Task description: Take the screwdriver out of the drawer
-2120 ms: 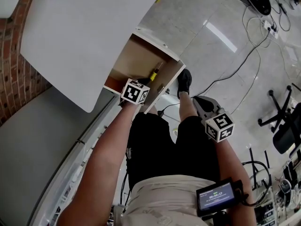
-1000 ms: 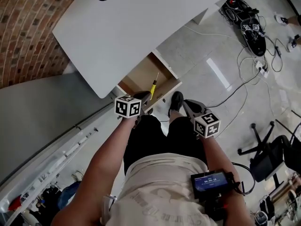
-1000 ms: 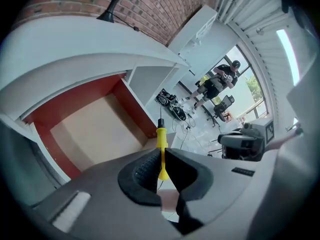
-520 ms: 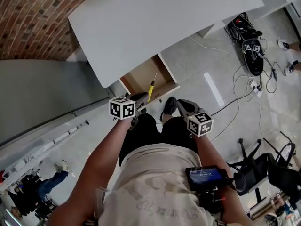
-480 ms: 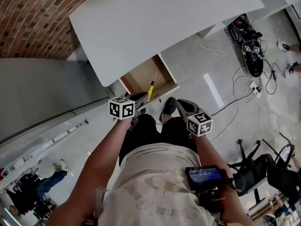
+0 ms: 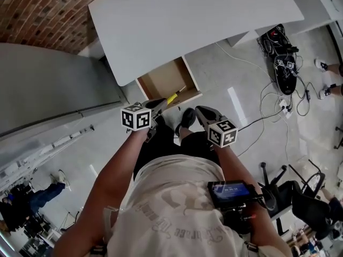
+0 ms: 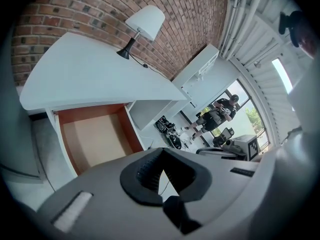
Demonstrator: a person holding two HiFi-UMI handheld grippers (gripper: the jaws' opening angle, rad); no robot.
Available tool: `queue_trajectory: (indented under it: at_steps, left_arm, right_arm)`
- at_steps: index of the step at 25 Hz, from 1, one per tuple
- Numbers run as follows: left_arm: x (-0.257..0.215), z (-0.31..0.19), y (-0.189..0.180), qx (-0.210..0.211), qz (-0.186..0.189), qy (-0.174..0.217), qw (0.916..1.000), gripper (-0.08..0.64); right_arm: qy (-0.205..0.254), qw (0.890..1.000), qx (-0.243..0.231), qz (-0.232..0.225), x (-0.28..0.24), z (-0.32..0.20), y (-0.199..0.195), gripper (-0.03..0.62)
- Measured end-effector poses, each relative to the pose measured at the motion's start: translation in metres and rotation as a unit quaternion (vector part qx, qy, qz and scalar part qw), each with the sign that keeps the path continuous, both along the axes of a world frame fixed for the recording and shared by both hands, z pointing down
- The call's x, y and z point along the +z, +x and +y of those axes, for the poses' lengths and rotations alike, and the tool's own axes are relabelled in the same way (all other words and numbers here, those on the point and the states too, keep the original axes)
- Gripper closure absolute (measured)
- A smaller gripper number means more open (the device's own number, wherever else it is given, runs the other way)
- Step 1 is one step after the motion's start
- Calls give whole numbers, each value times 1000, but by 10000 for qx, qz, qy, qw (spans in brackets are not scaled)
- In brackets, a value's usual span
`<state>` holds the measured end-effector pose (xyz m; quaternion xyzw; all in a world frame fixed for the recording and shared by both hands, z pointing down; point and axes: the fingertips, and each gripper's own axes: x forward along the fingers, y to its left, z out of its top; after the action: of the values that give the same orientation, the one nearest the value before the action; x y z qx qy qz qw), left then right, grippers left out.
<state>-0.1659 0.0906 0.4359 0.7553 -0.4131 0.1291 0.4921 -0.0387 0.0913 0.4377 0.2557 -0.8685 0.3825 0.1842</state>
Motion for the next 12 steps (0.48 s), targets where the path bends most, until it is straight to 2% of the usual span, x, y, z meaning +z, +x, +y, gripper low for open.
queue_trajectory:
  at_steps: [6, 12]
  left_arm:
    - [24, -4, -16, -32, -290, -135, 9995, 555]
    - [42, 7, -23, 303, -615, -269, 9973, 555]
  right_arm:
    - [-113, 9999, -46, 78, 6, -1, -5, 585]
    - [-280, 9995, 106, 117, 20, 9, 1, 585]
